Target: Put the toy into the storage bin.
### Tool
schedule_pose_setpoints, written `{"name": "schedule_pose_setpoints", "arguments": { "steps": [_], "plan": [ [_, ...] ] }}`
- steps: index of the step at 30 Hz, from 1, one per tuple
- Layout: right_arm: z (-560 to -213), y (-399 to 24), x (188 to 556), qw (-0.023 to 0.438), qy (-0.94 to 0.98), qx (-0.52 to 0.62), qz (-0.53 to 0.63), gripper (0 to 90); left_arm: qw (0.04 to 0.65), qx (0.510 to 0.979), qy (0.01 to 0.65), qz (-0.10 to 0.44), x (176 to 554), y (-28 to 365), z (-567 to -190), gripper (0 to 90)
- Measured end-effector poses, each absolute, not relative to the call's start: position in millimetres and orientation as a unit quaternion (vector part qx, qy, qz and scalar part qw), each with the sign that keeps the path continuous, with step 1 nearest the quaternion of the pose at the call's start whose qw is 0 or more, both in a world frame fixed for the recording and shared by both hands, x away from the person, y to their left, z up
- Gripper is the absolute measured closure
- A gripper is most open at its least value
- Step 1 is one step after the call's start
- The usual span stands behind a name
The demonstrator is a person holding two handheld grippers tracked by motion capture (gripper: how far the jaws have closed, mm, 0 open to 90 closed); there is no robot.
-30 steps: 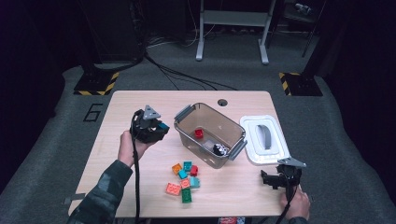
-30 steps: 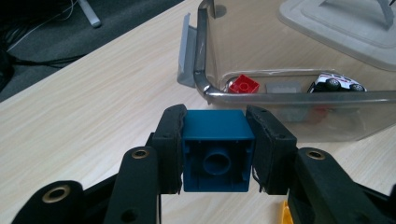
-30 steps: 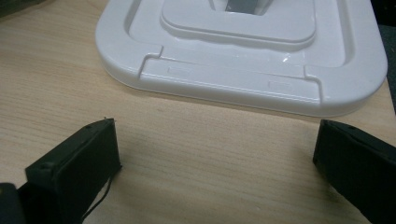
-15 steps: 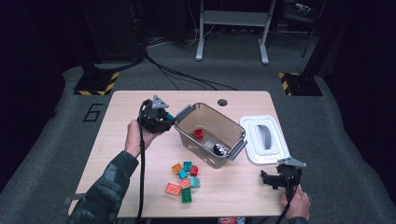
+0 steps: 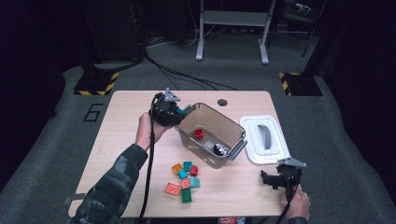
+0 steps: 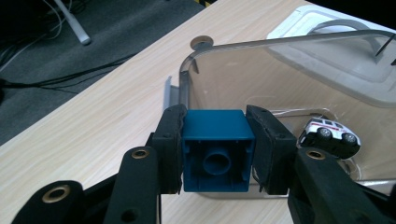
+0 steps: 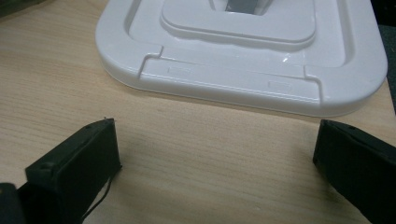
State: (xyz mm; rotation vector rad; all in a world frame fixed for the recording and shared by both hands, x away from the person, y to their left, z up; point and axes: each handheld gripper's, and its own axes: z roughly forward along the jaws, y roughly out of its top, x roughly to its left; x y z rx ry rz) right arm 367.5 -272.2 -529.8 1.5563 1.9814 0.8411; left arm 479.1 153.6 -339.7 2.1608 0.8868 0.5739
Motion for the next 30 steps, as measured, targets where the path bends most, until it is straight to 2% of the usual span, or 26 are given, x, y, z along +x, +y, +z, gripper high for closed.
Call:
{"name": "schedule_pose_setpoints", "arguments": {
  "steps": [16,30],
  "plan": [
    [-529.9,-272.1,367.4,0.24,0.724,0.569,0.308,0.0,0.325,0.859,0.351,0.182,493.9,129.9,-386.9,59.3],
    [-529.9,-272.2,367.4,0.241,0.724,0.569,0.308,0.0,0.313,0.865,0.351,0.174,493.7,130.0,-391.9,59.2]
  ]
}}
